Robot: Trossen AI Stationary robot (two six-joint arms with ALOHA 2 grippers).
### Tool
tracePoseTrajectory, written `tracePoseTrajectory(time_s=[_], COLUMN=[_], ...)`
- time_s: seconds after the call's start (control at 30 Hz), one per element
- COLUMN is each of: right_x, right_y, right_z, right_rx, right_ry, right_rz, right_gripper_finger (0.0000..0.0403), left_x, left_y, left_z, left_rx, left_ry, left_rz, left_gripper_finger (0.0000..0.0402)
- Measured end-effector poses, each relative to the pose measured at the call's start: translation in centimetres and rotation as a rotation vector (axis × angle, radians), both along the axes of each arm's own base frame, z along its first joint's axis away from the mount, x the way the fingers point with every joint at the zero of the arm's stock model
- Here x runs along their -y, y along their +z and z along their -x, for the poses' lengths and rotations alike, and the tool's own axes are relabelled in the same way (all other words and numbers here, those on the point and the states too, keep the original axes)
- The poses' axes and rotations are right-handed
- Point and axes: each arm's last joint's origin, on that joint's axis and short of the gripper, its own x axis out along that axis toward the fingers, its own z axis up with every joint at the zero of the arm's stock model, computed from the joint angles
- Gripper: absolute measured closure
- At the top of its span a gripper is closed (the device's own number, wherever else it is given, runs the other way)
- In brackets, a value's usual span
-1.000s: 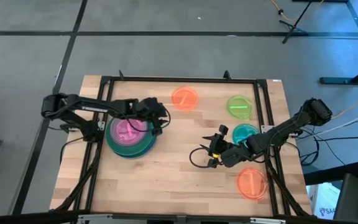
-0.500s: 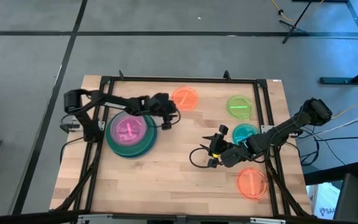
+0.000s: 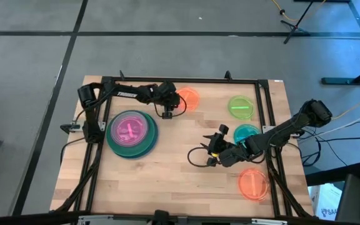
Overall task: Stack plastic plates
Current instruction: Stack the top small orange plate on top of the small light pink plate
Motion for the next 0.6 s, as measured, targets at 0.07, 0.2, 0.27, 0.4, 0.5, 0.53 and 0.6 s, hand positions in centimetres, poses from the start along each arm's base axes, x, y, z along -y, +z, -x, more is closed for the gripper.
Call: tracePoseTrajectory(time_s=[0.07,0.2,0.27,0.4,0.5,0.53,0.6], right_x=[0.2,0.8,1.1,1.5,1.8,1.8,1.7], right_y=[-0.6,-1.6,-1.9,-2.3,-2.4,-2.4,-2.4], right_z=[-0.3,-1.0,-1.5,-1.9,-2.1,-2.1,-2.1], right_rx=[-0.023,-0.049,-0.042,-0.057,-0.068,-0.068,-0.064], right_ry=[-0.009,-0.041,-0.055,-0.044,-0.034,-0.033,-0.031], right_rz=[0.011,0.024,0.019,-0.012,-0.031,-0.033,-0.036], right_gripper_finger=[0.0254,0.0254,0.0254,0.0254,0.0254,0.0254,0.0254], left_x=[-0.3,-0.9,-1.1,-1.5,-1.5,-1.5,-1.4], left_y=[-0.6,-1.7,-2.2,-2.6,-2.6,-2.5,-2.4], left_z=[0.2,0.3,0.2,-0.1,-0.2,-0.3,-0.3], left_rx=[-0.03,-0.059,-0.058,-0.037,-0.031,-0.027,-0.022], left_ry=[-0.022,-0.039,-0.039,-0.041,-0.051,-0.052,-0.054], left_rz=[-0.011,-0.026,-0.025,-0.047,-0.06,-0.063,-0.067], left_gripper_finger=[0.0283,0.0283,0.0283,0.0283,0.0283,0.0283,0.0283])
